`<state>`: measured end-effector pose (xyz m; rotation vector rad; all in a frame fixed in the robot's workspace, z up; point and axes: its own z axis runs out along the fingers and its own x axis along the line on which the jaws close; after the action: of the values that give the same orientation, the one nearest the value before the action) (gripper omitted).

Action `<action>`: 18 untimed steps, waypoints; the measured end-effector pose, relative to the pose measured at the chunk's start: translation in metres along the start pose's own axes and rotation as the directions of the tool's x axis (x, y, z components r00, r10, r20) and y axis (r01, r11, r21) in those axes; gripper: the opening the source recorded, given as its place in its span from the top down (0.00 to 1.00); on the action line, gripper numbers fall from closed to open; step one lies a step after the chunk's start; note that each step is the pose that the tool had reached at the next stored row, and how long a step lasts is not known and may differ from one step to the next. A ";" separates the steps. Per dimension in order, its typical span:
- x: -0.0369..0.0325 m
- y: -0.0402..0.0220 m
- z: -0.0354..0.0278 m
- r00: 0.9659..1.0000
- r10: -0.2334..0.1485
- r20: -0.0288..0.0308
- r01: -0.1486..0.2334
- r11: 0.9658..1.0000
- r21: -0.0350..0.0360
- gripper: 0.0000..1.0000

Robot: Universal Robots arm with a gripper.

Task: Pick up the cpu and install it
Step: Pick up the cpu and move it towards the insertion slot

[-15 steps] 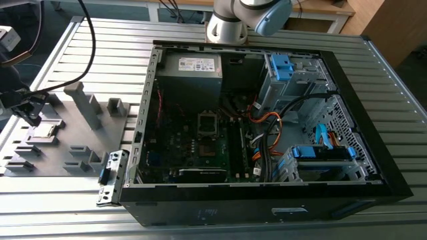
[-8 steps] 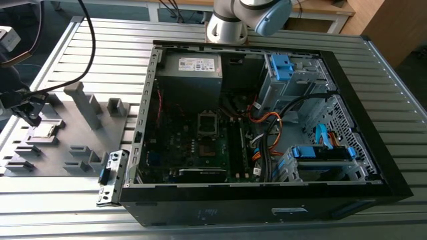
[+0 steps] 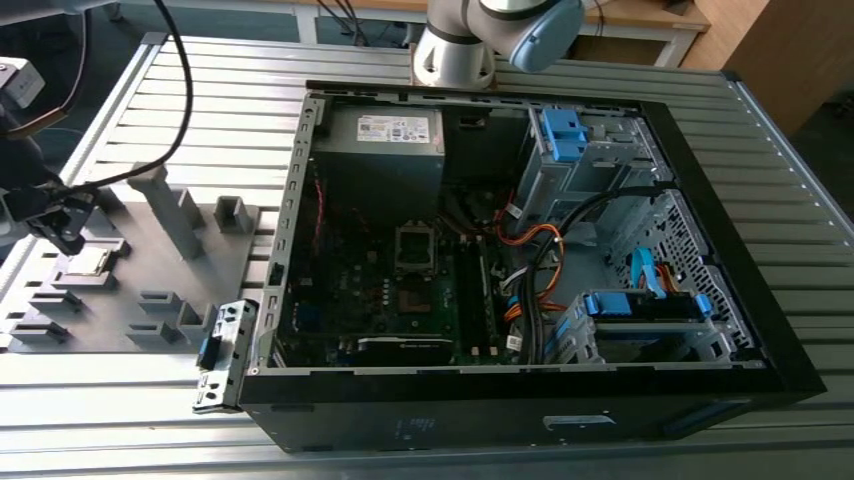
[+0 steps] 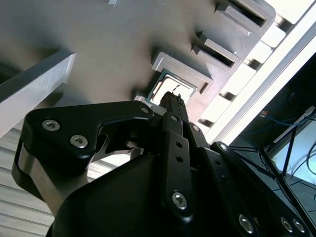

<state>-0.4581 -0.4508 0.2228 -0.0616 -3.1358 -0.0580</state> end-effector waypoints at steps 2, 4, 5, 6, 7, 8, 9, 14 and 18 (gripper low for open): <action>0.0000 -0.0001 0.0012 1.000 0.000 0.000 0.000 1.000 0.000 0.89; 0.0000 -0.0001 0.0017 1.000 0.000 0.000 0.000 1.000 0.001 0.89; 0.0000 -0.0001 0.0019 1.000 0.000 0.000 0.000 1.000 0.001 0.89; 0.0000 -0.0001 0.0019 1.000 0.000 0.000 0.000 1.000 0.001 0.89; 0.0000 -0.0001 0.0019 1.000 0.000 0.000 0.000 1.000 0.001 0.89; 0.0000 -0.0001 0.0019 1.000 0.000 0.000 0.000 1.000 0.001 0.89; 0.0000 -0.0001 0.0019 1.000 0.000 0.000 0.000 1.000 0.001 0.89; 0.0000 -0.0001 0.0020 1.000 0.000 0.000 0.000 1.000 0.001 0.89; 0.0000 0.0000 0.0020 1.000 0.000 0.000 0.000 1.000 0.001 0.84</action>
<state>-0.4581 -0.4508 0.2208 -0.0617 -3.1358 -0.0569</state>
